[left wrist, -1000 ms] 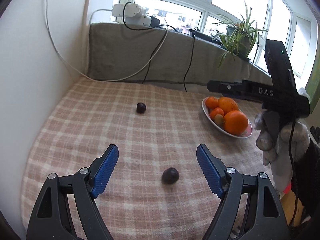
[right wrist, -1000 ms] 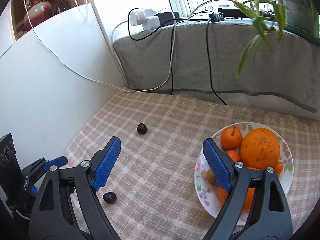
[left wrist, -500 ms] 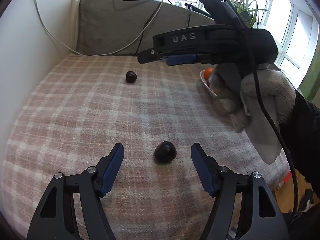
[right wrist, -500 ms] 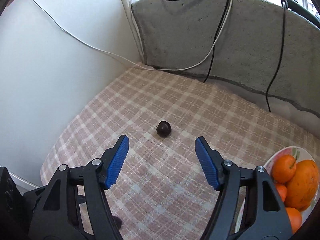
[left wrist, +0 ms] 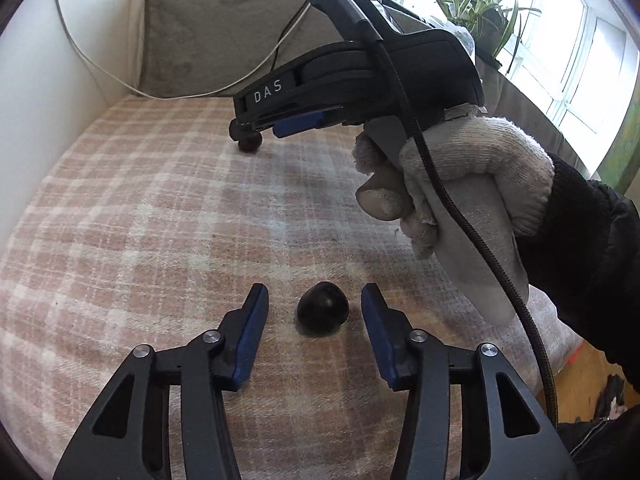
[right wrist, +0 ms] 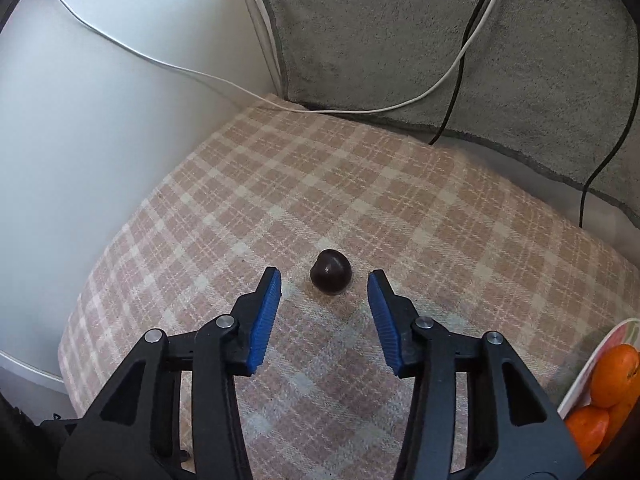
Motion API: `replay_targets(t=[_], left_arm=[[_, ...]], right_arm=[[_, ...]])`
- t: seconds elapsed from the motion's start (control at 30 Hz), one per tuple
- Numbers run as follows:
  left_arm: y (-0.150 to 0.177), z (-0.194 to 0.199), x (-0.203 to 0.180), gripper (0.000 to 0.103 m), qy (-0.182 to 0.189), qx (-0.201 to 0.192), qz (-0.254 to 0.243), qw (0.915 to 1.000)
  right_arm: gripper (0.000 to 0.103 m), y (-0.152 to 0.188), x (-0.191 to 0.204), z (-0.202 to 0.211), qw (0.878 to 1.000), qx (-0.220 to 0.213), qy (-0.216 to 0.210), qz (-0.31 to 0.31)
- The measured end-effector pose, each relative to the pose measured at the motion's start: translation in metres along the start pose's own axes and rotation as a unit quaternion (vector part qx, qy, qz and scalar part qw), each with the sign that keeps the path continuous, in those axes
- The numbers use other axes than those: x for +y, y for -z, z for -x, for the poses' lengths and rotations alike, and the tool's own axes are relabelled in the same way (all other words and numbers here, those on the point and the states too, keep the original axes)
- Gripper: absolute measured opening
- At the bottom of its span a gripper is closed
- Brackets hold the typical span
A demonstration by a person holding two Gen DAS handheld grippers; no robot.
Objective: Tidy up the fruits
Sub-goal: 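Close the right gripper on the second plum and lift it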
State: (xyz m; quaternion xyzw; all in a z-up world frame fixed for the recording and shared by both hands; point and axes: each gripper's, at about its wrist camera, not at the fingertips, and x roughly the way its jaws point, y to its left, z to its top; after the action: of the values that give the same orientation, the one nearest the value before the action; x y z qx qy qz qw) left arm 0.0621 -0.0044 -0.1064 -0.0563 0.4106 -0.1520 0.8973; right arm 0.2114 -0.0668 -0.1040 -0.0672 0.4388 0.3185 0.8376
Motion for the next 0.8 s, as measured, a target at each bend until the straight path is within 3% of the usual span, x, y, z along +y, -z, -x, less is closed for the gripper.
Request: replay_targets(t=[0.6, 0.8], left_arm=[[0.001, -0.006, 0.002, 0.026, 0.01, 0.0, 0.005, 0.9999], [0.0, -0.005, 0.002, 0.024, 0.015, -0.001, 0.011, 0.9998]], right_arm=[[0.026, -0.009, 0.003, -0.027, 0.998, 0.018, 0.047, 0.039], [0.025, -0.01, 0.004, -0.025, 0.997, 0.013, 0.051, 0.05]])
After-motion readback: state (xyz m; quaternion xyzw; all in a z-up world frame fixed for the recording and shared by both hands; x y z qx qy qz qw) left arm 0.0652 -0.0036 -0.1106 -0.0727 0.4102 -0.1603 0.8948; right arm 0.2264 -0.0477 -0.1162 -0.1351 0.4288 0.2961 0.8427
